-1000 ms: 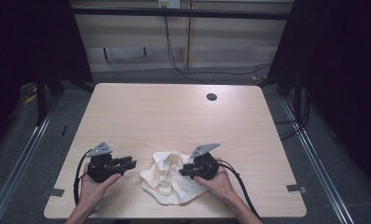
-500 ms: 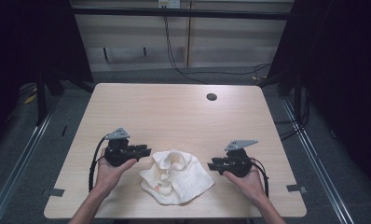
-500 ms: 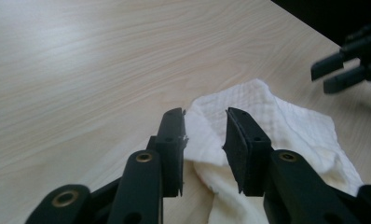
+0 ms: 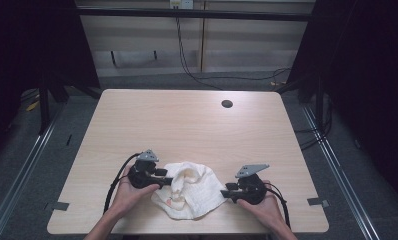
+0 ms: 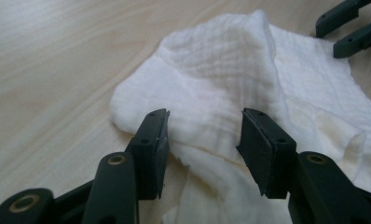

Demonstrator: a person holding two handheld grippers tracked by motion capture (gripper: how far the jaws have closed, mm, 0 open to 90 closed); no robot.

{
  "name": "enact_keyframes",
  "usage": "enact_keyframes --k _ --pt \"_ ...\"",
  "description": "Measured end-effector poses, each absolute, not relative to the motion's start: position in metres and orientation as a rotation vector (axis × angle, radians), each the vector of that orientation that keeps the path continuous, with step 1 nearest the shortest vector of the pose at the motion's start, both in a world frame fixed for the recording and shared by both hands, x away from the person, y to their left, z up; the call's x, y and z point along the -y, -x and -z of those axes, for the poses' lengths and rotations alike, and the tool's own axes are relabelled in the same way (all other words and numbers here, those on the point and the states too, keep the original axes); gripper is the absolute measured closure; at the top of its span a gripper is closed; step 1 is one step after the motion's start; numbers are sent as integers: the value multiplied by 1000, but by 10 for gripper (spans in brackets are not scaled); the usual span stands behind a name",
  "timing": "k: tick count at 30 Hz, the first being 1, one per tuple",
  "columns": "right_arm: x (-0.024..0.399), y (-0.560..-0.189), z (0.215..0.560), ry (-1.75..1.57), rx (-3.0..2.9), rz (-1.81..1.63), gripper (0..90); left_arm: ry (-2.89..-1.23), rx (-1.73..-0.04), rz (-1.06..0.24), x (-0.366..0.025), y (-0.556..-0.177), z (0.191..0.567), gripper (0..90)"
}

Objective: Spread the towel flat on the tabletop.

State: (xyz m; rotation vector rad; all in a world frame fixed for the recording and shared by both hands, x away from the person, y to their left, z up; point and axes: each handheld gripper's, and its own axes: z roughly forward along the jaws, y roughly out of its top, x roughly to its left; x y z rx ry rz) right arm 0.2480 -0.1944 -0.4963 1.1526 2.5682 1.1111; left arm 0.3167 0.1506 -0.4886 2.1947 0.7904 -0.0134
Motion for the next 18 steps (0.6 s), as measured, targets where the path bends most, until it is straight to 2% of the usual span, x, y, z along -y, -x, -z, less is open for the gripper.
enact_keyframes --k 3,4,6,9,13,18 --pt "194 -247 497 -1155 -2559 -1111 669 -2205 -783 13 -148 -316 491 518" --pt "194 -247 497 -1143 -2557 -1117 701 -2216 -772 6 -148 -316 492 531" --pt "193 -247 498 -1126 -2560 -1114 764 -2228 -759 1 -147 -315 493 637" --pt "191 -247 498 -1130 -2569 -1114 855 -2239 -750 -23 -145 -314 494 727" --pt "198 -251 491 -1167 -2529 -1127 900 -2249 -740 -32 -144 -312 493 785" --pt "217 -259 484 -1237 -2458 -1188 900 -2245 -741 -4 -149 -309 492 811"
